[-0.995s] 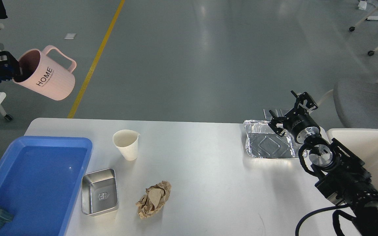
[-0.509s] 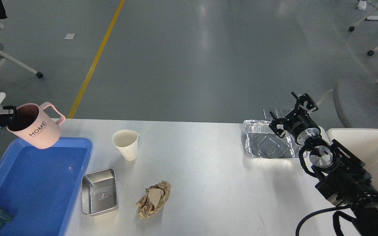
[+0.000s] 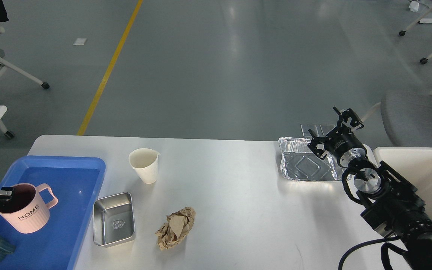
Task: Tidy desktop
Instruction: 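Lower the pink mug into the blue bin and release it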
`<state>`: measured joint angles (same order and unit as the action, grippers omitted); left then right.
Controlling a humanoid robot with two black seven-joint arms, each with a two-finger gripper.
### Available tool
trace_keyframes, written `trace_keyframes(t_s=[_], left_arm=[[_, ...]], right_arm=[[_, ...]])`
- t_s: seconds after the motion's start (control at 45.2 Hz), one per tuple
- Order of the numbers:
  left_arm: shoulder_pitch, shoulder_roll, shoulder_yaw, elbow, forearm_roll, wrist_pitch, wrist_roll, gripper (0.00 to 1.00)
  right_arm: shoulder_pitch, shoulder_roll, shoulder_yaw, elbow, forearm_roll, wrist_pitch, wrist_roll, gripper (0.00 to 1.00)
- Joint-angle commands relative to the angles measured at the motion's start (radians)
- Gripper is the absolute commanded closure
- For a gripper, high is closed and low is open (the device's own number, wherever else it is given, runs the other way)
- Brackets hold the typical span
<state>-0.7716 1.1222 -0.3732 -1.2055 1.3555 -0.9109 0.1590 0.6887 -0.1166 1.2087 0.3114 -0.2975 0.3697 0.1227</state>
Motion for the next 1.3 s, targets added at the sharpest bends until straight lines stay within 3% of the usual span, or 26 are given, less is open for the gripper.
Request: trace_keyframes(t_s=[0.0, 0.133, 0.332, 0.42, 0.553, 0.752, 0.929, 1.283], left_arm=[[0.024, 0.004, 0.0, 0.0, 0.001, 0.02, -0.058, 1.0], [0.078, 0.016, 0.002, -0.003, 0.008, 0.052, -0.163, 1.0], [0.155, 0.019, 0.002, -0.002, 0.103, 0.101, -0.207, 1.0], [0.181, 0.03, 0.002, -0.002, 0.105, 0.132, -0.245, 1.0], [0.256, 0.028, 0.002, 0.003, 0.116, 0.25, -0.299, 1.0], [0.334, 0.033, 0.002, 0.006, 0.128, 0.306, -0.381, 1.0], [0.413, 0.033, 0.002, 0.018, 0.162, 0.431, -0.44, 1.0], [0.436, 0.034, 0.0, 0.018, 0.16, 0.51, -0.447, 1.0]], right_arm=[[0.0, 0.0, 0.0, 0.0, 0.0, 0.0, 0.0, 0.0], [0.0, 0.0, 0.0, 0.0, 0.0, 0.0, 0.0, 0.0], [-0.001, 0.0, 0.0, 0.0, 0.0, 0.0, 0.0, 0.0], [-0.001, 0.0, 0.0, 0.0, 0.0, 0.0, 0.0, 0.0], [-0.001, 0.002, 0.0, 0.0, 0.0, 0.0, 0.0, 0.0], [-0.001, 0.0, 0.0, 0.0, 0.0, 0.0, 0.0, 0.0], [-0.003, 0.002, 0.0, 0.0, 0.0, 0.0, 0.0, 0.0], [-0.005, 0.002, 0.0, 0.0, 0.0, 0.0, 0.0, 0.0]])
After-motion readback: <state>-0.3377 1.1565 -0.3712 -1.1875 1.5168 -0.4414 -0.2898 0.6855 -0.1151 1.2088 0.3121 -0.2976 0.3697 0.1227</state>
